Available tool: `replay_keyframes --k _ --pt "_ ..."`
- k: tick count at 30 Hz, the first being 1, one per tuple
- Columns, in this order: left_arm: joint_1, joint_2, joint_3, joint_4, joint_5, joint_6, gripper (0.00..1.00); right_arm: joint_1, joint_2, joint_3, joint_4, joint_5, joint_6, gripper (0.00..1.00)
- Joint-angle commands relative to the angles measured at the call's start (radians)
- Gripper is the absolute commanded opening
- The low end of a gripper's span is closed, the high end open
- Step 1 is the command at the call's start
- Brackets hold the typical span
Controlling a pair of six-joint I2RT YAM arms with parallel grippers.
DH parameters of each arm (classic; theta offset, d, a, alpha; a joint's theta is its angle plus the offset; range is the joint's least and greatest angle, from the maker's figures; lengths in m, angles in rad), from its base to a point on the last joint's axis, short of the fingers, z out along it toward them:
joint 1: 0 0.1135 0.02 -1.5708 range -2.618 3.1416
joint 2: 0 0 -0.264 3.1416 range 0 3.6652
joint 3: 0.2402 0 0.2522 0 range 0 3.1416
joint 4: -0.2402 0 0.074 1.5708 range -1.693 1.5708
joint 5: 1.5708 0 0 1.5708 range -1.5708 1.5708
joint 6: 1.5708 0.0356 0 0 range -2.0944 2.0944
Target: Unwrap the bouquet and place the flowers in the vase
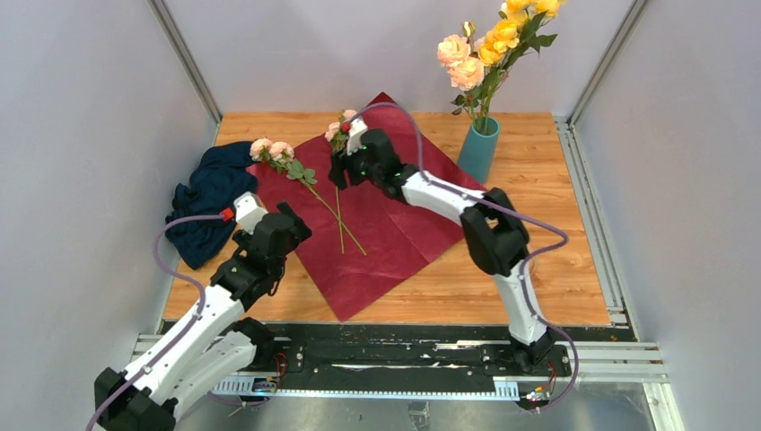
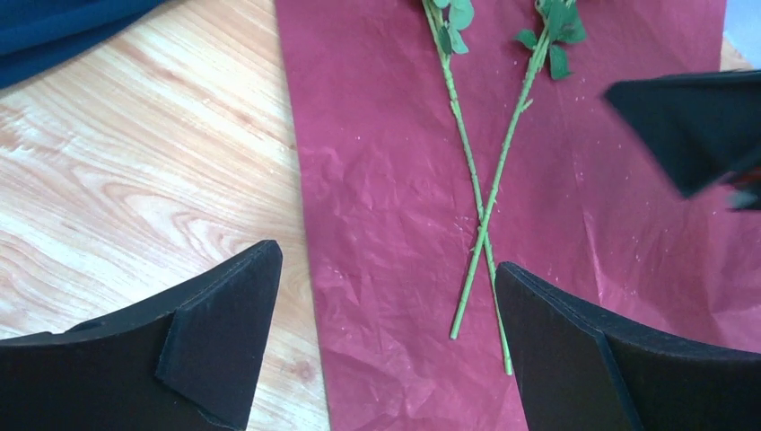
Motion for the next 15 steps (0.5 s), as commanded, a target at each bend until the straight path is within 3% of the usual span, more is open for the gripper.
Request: replay_keyframes --k 1,15 --pt "0.006 -0.06 -0.025 -0.048 -0.057 0.002 0.96 0.06 0.139 0.174 -0.201 0.089 -0.045 0.7" --pt "0.007 -0.05 -0.036 -0.038 -0.022 0.018 0.95 0.072 0.331 0.37 -0.31 0.2 -0.091 0.69"
